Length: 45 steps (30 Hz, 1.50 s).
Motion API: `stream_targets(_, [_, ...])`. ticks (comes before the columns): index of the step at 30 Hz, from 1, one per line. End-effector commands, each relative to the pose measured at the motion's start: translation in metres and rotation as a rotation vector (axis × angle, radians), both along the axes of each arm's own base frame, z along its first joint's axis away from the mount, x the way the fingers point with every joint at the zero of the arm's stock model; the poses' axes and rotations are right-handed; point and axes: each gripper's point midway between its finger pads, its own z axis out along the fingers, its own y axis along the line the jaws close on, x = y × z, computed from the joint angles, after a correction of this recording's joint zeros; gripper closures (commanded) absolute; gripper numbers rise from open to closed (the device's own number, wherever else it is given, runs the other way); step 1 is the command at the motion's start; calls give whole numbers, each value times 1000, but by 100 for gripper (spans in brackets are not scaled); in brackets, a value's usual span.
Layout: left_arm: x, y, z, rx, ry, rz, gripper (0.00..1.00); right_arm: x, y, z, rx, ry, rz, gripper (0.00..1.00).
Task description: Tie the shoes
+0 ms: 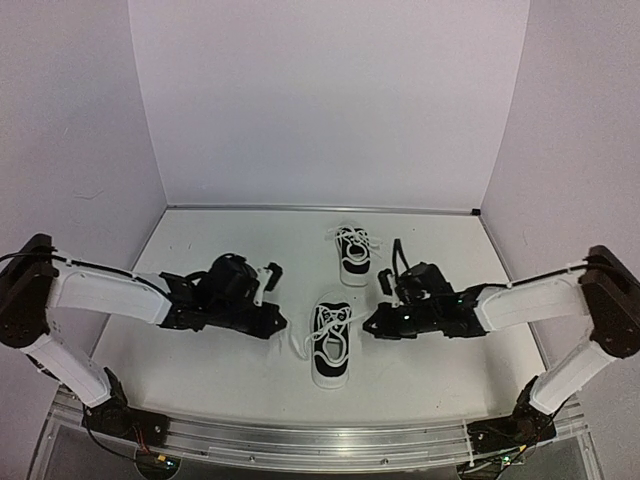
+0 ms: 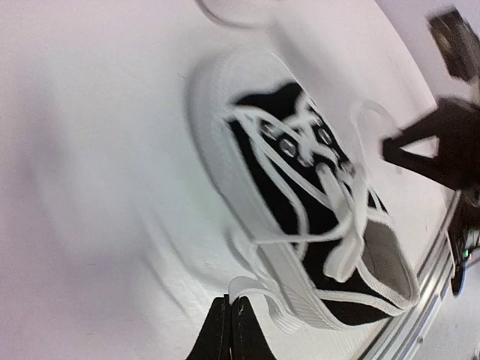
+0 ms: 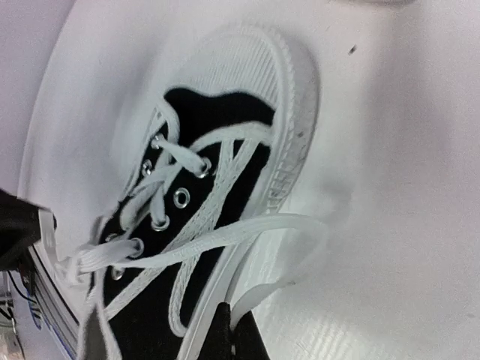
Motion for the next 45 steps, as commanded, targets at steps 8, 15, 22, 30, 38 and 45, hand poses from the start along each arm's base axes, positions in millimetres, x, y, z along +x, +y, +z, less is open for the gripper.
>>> stream_targets(8, [49, 142, 67, 46, -132, 578, 100, -10, -140, 54, -18, -79, -511, 100])
stream_targets(15, [45, 198, 34, 177, -54, 781, 100, -36, -174, 29, 16, 29, -682, 100])
stream_targets(22, [33, 230, 10, 249, -4, 902, 100, -54, -196, -10, -83, 167, -815, 100])
stream_targets(30, [30, 236, -21, 303, 78, 927, 100, -58, -220, -14, -144, 172, -963, 100])
stream_targets(38, [35, 228, -37, 272, 128, 857, 100, -55, -223, -13, -145, 153, -980, 100])
stream_targets(45, [45, 151, -25, 295, 88, 453, 97, -28, -184, 8, -194, 85, -748, 99])
